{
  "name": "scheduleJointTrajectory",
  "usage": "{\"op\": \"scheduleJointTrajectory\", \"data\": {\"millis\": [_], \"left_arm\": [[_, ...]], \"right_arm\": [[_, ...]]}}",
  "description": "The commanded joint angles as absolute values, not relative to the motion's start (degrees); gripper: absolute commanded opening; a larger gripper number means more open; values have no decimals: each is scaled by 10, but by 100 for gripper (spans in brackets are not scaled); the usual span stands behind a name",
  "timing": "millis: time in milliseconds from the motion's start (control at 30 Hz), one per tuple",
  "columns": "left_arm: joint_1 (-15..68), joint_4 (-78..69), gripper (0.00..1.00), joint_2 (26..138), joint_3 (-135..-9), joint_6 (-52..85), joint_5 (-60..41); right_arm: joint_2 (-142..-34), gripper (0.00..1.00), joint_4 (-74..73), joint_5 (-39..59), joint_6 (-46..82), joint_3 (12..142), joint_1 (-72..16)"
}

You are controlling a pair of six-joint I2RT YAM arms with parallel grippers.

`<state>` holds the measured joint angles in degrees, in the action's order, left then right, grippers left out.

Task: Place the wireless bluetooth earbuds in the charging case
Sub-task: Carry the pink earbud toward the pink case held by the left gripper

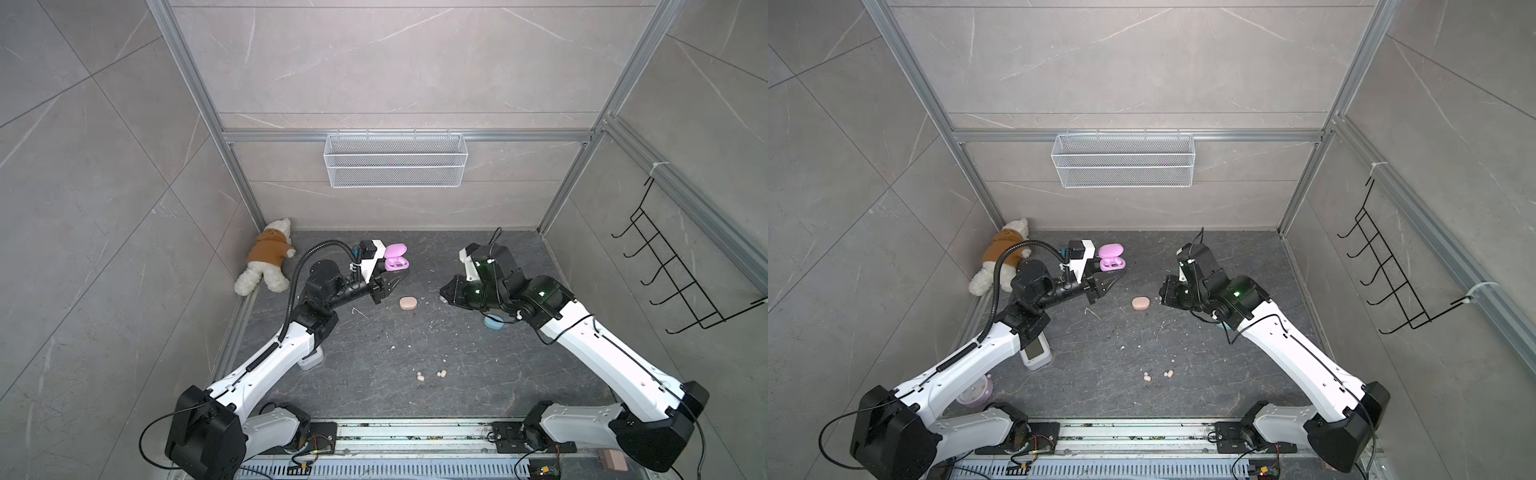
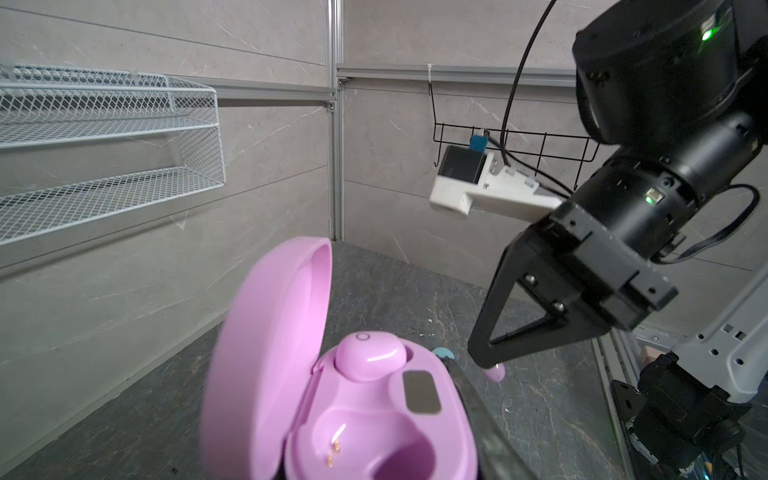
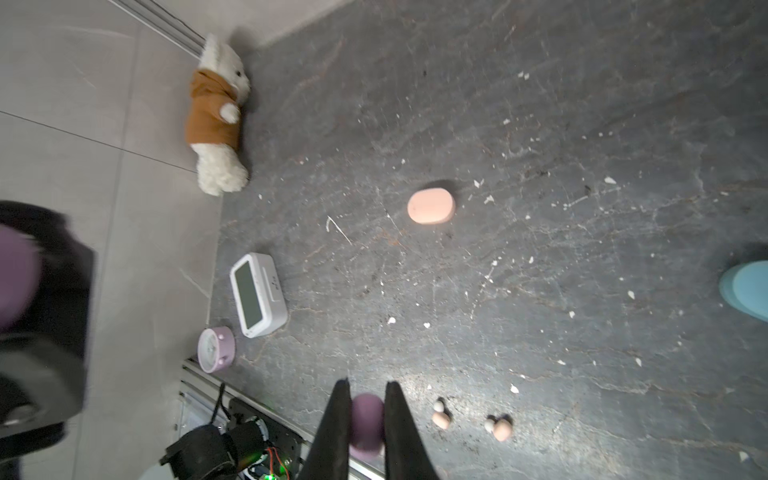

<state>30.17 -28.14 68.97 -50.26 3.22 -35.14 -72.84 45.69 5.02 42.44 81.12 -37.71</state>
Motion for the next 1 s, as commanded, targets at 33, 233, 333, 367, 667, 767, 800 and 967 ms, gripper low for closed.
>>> {"op": "scheduleJointTrajectory", "data": {"millis": [33,233,333,367,667,767,800,967], "left_arm": [[310,-322,2,699,-536,38,-373],[328,-344,2,714,-542,42,-374],[335,-354,2,723,-546,47,-376],[337,-361,2,725,-545,50,-379],[362,-392,2,760,-568,62,-392],[369,-400,2,768,-571,63,-393],[372,-403,2,771,-573,65,-394],[386,-414,2,784,-583,65,-394]], "right_arm": [[-708,14,470,78,401,864,-365],[-692,14,426,117,409,892,-360],[-687,14,392,142,417,892,-360],[-685,14,379,149,417,890,-360],[-681,15,275,199,440,857,-361],[-679,15,263,204,447,854,-361],[-679,15,255,208,452,849,-361],[-682,15,231,217,468,826,-365]]}}
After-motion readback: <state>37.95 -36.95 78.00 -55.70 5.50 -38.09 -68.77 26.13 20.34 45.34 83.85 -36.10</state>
